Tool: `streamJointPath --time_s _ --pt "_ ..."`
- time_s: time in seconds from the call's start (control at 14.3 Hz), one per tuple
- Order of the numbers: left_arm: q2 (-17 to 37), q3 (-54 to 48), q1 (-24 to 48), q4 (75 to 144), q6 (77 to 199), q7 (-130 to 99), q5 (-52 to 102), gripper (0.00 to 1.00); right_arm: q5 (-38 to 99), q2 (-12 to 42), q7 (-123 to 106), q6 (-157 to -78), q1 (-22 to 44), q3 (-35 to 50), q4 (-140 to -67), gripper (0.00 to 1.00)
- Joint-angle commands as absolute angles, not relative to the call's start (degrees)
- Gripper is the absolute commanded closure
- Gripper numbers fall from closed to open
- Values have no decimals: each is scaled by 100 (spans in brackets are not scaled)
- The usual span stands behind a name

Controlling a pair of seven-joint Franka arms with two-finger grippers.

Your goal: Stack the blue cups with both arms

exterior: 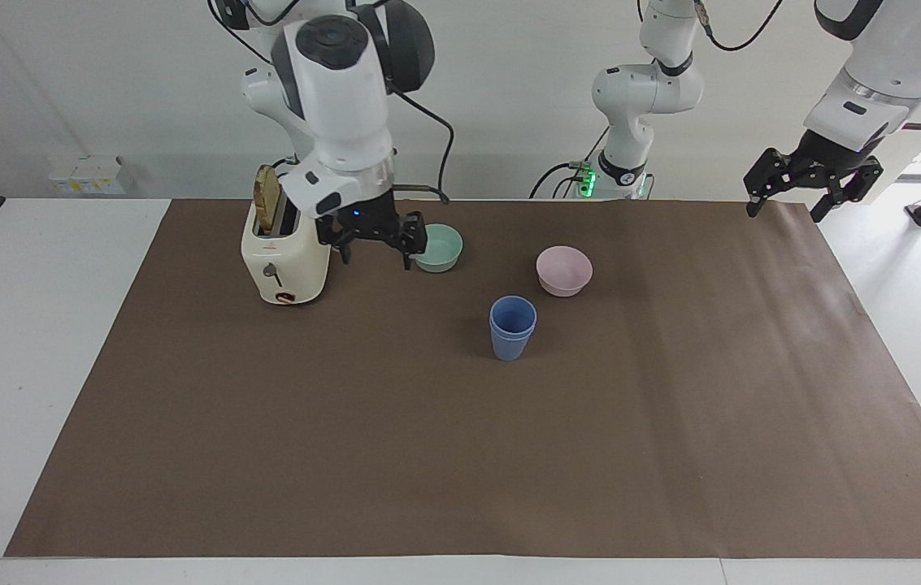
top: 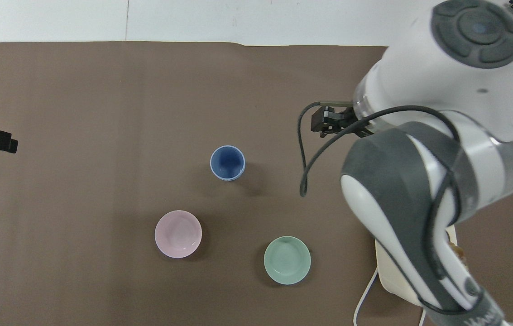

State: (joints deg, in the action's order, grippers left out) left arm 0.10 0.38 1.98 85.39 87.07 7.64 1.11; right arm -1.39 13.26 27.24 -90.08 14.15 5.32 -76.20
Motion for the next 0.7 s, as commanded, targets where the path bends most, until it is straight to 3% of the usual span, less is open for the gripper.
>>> streamJointPath --time_s 0.0,0.63 --pt "-79 18 158 8587 8640 747 88 0 -193 871 2303 -8799 881 598 -7743 0" --pt "-79 18 158 8587 8640 747 79 0 -114 633 1601 -8736 -280 580 -7796 0"
